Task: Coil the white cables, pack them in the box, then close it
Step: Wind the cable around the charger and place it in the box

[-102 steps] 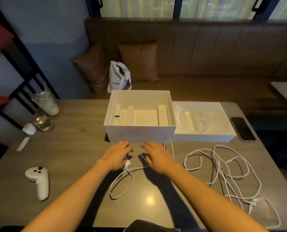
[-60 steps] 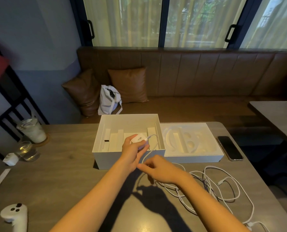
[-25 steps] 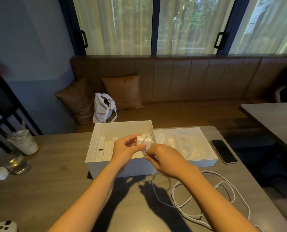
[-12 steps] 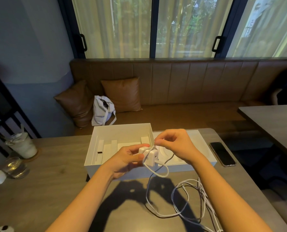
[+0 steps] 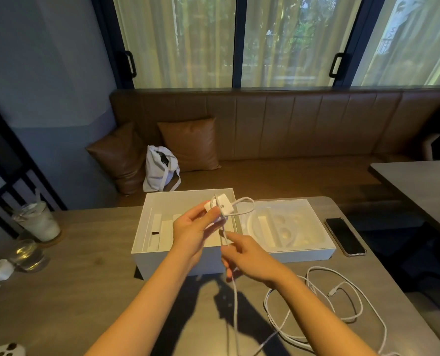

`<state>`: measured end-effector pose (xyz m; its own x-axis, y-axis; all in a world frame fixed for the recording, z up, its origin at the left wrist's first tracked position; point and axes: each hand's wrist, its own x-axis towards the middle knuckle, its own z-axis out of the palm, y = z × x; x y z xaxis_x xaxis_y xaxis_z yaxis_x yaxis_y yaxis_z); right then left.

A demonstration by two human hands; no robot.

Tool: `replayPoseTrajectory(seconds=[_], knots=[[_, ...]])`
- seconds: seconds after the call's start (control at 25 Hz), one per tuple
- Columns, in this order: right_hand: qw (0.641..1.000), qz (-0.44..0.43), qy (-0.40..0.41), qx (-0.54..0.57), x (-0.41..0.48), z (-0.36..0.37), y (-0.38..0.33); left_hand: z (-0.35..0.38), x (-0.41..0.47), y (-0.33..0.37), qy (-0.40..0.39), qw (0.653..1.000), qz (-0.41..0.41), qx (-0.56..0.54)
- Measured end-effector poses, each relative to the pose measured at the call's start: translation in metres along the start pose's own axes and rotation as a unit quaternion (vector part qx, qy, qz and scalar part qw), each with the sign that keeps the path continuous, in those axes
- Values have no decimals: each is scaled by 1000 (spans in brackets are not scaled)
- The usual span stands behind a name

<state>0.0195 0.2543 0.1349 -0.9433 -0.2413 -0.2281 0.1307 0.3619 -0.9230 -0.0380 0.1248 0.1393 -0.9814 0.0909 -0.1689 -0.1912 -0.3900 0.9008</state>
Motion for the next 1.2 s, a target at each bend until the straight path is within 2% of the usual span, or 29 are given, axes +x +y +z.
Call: replayPoseTrajectory(seconds=[0.12,0.2,0.28,0.36,0.48,0.6,0.68,0.76,0.8,0.88,0.96,1.04,1.12,1.2], knots=[[976,13,-7,-217,-8,-3,-15,-13,8,-4,99,964,97,225],[940,-41,69,-333,-14,-13,-29,-24,10,-1,92,944,121,292],[907,-98,127,-388,-19,-26,-45,-32,9,5,41,939,106,323],[915,-129,135,-358,-17,-39,-55,-35,2,13,-56,925,87,365],[965,-136,130,-184,-6,-52,-56,-32,-11,27,-210,902,54,373],[978,-129,164,15,4,-49,-38,-29,-19,35,-259,919,16,297],[976,-95,161,107,8,-35,-22,-26,-21,33,-238,953,-4,186],[981,-69,108,147,9,-15,-8,-22,-19,28,-182,979,-12,89],[986,-53,78,140,8,-7,-5,-21,-17,24,-146,987,0,75],[998,-37,41,38,7,1,-3,-18,-13,15,-73,990,42,113],[995,-30,13,-98,7,1,-6,-16,-11,6,-13,984,83,159],[987,0,-27,-161,5,-2,-14,-13,-8,-2,31,969,124,211],[982,31,-46,-180,2,-5,-19,-15,-2,-8,67,934,171,306],[981,58,-44,-177,-1,-11,-23,-21,4,-11,60,888,215,402]])
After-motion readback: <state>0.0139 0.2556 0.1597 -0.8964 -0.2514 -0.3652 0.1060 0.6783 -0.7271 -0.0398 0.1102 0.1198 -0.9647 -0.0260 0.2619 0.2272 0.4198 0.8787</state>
